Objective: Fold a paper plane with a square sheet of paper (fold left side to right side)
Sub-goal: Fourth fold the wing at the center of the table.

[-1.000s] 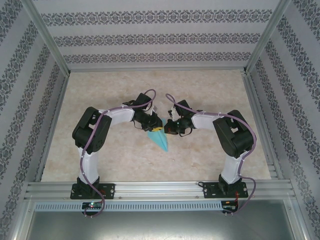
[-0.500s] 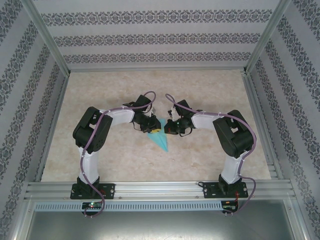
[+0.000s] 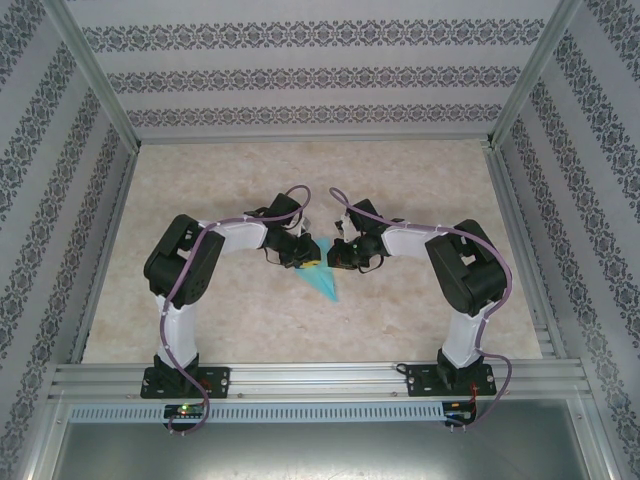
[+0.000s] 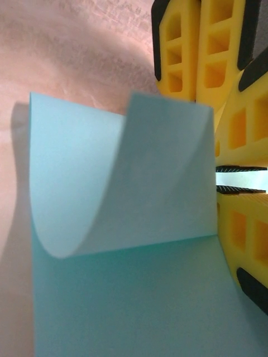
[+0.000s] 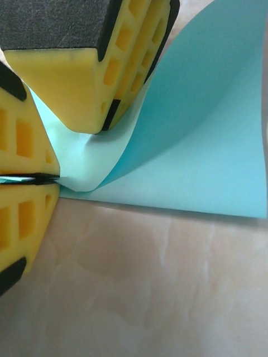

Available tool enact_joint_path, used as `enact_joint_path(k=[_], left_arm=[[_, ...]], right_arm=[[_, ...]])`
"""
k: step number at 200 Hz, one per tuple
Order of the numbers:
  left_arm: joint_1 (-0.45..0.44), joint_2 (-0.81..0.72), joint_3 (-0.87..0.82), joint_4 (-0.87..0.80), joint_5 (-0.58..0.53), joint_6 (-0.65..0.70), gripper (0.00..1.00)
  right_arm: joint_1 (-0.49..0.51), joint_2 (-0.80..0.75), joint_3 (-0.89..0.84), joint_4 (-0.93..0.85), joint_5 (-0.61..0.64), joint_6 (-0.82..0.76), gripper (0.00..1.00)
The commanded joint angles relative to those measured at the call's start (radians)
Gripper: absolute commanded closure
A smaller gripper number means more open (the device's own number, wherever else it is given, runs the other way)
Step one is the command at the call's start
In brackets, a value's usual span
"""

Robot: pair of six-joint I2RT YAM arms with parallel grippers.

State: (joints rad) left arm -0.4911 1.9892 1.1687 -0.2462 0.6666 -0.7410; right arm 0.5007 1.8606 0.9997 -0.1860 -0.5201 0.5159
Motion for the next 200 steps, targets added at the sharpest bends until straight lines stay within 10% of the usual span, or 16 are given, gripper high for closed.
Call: enact_joint_path(k=[1,80,116,200], left_arm=[[-0.011,0.033,-0.059,-0.072,-0.062,0.014,0.80],[-0.013,0.026,-0.057,-0.063,-0.059,0.013,0.80],[-0.012,0.026,-0.056,-0.061,-0.059,0.015,0.80],[-0.013,0.026,-0.055,-0.066,-0.061,0.019,0.80]], right_arm=[[-0.018,-0.058,0.017,-0.028,0.017,-0.005,0.82],[-0.011,-0.302,-0.124,-0.004,-0.099,0.060,0.74],[0.065,-0.272,-0.194,0.157,-0.246,0.183,0.76],[0.117,-0.131,-0.163,0.065,-0.162,0.123,0.77]])
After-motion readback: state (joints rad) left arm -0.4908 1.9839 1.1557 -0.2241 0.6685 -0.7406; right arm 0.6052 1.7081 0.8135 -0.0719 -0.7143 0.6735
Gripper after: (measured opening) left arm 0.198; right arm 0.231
